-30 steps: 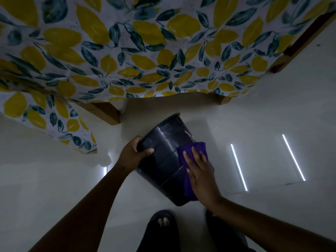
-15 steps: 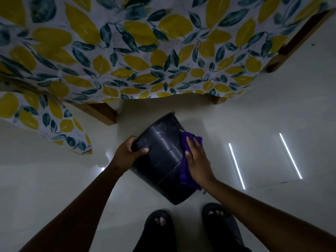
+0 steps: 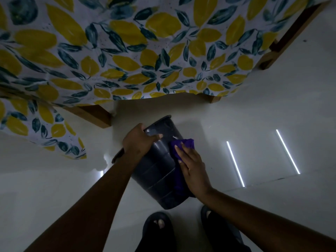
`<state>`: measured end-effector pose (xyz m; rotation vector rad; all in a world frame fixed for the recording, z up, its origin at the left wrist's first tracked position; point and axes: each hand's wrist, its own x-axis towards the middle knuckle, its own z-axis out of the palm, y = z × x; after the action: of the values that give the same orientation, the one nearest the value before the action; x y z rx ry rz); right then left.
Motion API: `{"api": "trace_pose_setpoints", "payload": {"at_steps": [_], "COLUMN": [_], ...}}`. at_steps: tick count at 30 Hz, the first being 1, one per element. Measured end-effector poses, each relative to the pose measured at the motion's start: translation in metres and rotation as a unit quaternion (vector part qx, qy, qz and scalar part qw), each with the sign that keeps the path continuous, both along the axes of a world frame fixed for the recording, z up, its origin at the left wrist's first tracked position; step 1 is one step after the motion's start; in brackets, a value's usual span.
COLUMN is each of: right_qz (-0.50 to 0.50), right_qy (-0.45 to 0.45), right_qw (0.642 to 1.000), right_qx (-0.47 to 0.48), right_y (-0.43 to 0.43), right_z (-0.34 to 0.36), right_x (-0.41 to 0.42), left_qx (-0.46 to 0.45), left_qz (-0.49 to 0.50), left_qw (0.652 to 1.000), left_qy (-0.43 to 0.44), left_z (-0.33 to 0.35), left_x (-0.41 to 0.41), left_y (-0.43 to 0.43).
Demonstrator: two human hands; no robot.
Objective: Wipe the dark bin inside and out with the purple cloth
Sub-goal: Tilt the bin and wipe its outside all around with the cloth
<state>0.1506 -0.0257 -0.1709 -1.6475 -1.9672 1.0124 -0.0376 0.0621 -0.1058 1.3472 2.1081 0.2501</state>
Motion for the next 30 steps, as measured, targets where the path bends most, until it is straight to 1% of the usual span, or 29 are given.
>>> {"api": "trace_pose_setpoints", "payload": {"at_steps": [3,5,7,10,12,14,16,18,21,24,26,28,30], "right_qz": [0.056,0.09,0.1,0.135,0.19,0.217,0.204,0.171,0.136,0.124,0.113,0.109,0.144], "right_qy": [-0.014,-0.048,-0.073,-0.116,-0.143,-0.162,-0.158,-0.134,-0.112,-0.103,-0.1,-0.109,-0.134], "right_qw": [0.997,0.99,0.987,0.979,0.965,0.956,0.961,0.973,0.983,0.985,0.987,0.987,0.977], "right_qx": [0.059,0.093,0.1,0.099,0.113,0.113,0.1,0.076,0.059,0.056,0.055,0.054,0.08], "right_y": [0.022,0.044,0.055,0.021,-0.014,-0.03,-0.029,-0.019,0.014,0.042,0.034,0.007,-0.021], "right_z": [0.002,0.004,0.007,0.004,-0.005,-0.014,-0.015,-0.008,0.003,0.008,0.002,-0.005,-0.014], "right_x": [-0.007,-0.009,-0.008,-0.001,0.013,0.025,0.026,0.015,-0.005,-0.014,-0.009,0.005,0.021], "left_qx": [0.008,0.017,0.027,0.018,0.006,0.006,0.012,0.013,0.008,0.013,0.017,0.013,0.006], "left_qz": [-0.048,-0.028,0.0,0.008,0.002,-0.007,-0.025,-0.035,-0.043,-0.042,-0.034,-0.026,-0.019], "left_qw": [0.998,0.995,0.991,0.986,0.985,0.985,0.985,0.985,0.984,0.986,0.987,0.987,0.985], "left_qy": [-0.041,-0.089,-0.133,-0.167,-0.173,-0.174,-0.168,-0.167,-0.173,-0.16,-0.156,-0.156,-0.171], "left_z": [-0.005,-0.005,-0.003,0.0,0.0,-0.003,-0.005,-0.006,-0.007,-0.009,-0.011,-0.012,-0.013], "left_x": [-0.006,-0.007,-0.009,-0.019,-0.027,-0.032,-0.032,-0.032,-0.033,-0.033,-0.035,-0.04,-0.045], "left_y": [0.0,-0.003,-0.007,-0.017,-0.023,-0.026,-0.024,-0.021,-0.021,-0.021,-0.023,-0.026,-0.03]}}
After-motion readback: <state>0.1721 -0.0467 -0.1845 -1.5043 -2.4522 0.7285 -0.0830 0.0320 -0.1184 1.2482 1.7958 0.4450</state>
